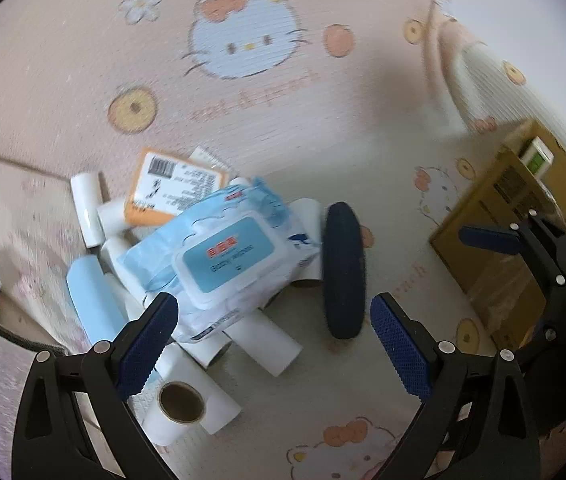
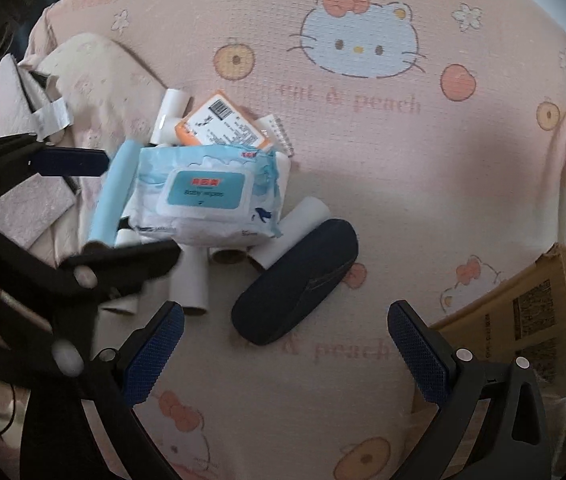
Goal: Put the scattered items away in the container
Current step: 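Move the left gripper toward the orange-and-white tissue pack on the pile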
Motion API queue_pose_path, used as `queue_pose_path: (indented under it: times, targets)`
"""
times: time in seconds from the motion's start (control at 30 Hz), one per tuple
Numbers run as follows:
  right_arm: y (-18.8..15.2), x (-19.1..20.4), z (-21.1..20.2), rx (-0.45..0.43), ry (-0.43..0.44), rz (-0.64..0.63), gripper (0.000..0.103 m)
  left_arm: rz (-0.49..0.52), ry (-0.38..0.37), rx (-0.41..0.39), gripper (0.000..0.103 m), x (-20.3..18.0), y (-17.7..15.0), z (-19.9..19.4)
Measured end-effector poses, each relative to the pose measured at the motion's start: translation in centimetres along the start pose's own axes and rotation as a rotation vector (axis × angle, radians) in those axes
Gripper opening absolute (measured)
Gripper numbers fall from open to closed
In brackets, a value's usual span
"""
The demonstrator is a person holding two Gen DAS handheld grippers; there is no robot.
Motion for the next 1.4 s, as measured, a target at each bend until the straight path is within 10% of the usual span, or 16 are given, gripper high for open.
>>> queue_pose_path:
  times: [0.27, 0.57, 1.13, 1.4]
  targets:
    - [1.4, 0.3, 1.2, -0.147, -0.033, -0.054, 0.102, -0.194, -0.003, -0.002, 0.097, 5.5, 0.6, 1.4]
    - [4.1, -1.0, 2.9, -0.108, -0.008, 0.051, 0.102, -0.33, 0.05, -0.029, 0.088, 11.2, 0.6, 1.4]
    - [8.7, -2.1, 5.8, -0.103, 0.184, 0.198, 0.102, -0.365, 0.027, -0.061, 0.084, 12.8, 2.8, 2.0]
    - [13.4, -3.9, 7.5, -0.041, 0.14, 0.158, 0.102, -0.381, -0.011, -0.044, 0.084, 13.1, 5.8, 3.6]
Point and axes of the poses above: each gripper's, at about its wrist camera, not at the fingertips, and z roughly the way its jaws point, x to its left, y to its top, the point moved 3 cm from there along z, roughly the way its jaws point, and after that the axes turned 13 degrees about -z, right-handed, at the moved point
